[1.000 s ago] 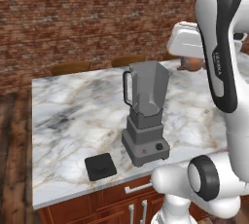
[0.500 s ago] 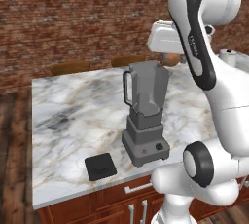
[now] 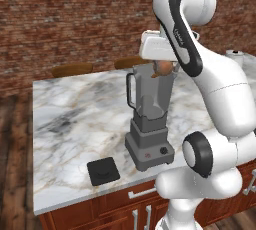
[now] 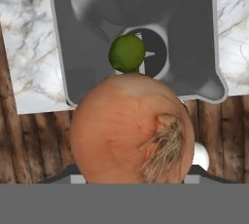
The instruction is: Grab the onion and lime from the fridge, place them in the blender, close the lid, and turn on the blender to create a marinade.
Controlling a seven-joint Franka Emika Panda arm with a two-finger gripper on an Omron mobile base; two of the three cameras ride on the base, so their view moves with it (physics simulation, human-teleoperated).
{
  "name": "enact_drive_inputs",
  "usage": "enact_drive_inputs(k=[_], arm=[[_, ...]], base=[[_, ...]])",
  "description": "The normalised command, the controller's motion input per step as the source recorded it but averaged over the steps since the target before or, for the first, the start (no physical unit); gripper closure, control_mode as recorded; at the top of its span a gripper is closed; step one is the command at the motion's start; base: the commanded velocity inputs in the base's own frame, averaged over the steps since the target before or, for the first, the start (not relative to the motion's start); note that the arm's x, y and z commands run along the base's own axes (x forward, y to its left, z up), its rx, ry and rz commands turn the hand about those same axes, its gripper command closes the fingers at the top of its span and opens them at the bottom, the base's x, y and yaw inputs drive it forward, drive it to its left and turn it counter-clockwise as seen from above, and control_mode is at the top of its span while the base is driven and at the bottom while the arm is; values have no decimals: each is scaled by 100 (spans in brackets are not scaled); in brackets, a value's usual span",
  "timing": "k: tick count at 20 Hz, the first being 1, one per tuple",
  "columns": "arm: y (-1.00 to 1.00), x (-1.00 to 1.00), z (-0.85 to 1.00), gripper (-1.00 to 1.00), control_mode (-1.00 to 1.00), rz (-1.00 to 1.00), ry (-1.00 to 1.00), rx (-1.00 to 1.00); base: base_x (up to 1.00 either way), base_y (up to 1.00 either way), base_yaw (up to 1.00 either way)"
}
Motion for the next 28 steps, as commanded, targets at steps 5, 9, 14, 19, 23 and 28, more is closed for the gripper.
enact_drive_inputs(k=[5,9,14,19,23,28], arm=[[2,22,-24,100,-100,1,5,-4],[0,10,-7,100,-100,0,0,0],[0,0,-14,100,-100,0,-7,-1],[0,11,0,100,-100,0,-17,-4],[1,39,-4,100,-100,-4,0,0],[0,22,-10,-100,-100,0,0,0]], base=[[0,0,0],[0,0,0],[0,0,0],[0,0,0],[0,0,0],[0,0,0]])
